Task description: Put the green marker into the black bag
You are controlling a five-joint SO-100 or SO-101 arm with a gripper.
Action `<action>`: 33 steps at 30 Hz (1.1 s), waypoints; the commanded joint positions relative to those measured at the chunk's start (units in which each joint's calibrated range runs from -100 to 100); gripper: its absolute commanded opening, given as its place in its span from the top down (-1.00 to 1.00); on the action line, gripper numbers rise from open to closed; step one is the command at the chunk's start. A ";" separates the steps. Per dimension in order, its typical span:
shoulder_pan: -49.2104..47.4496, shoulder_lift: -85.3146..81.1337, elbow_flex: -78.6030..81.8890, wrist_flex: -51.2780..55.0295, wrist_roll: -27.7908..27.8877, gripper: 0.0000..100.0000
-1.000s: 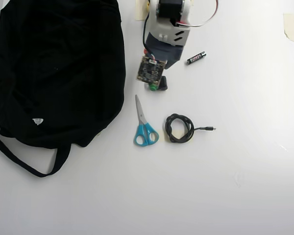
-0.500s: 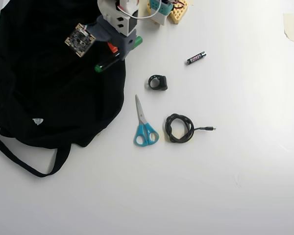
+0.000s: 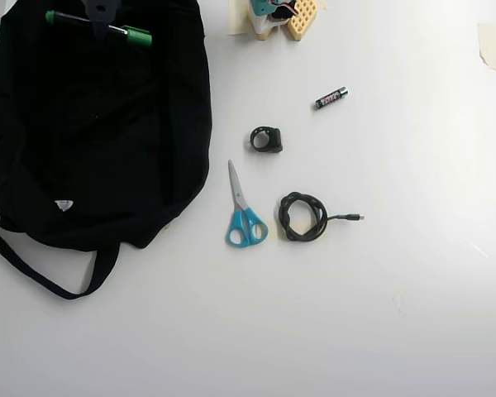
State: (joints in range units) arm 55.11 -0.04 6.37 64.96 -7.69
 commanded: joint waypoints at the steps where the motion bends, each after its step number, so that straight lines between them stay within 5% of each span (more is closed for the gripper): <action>1: -0.06 8.67 -8.16 -1.05 -0.17 0.96; 3: -0.51 10.41 -8.25 -0.88 -0.17 0.95; 8: -1.25 10.25 -7.72 -0.19 -0.12 0.52; 16: -15.54 -2.53 -7.72 10.23 -1.06 0.53; 23: -42.77 -9.42 -6.19 14.11 -5.36 0.53; 27: -51.59 -9.50 -6.37 14.02 -6.52 0.94; 33: -56.38 -10.25 -6.73 13.85 -6.05 0.96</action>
State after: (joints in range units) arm 1.47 -6.77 0.86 78.70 -13.99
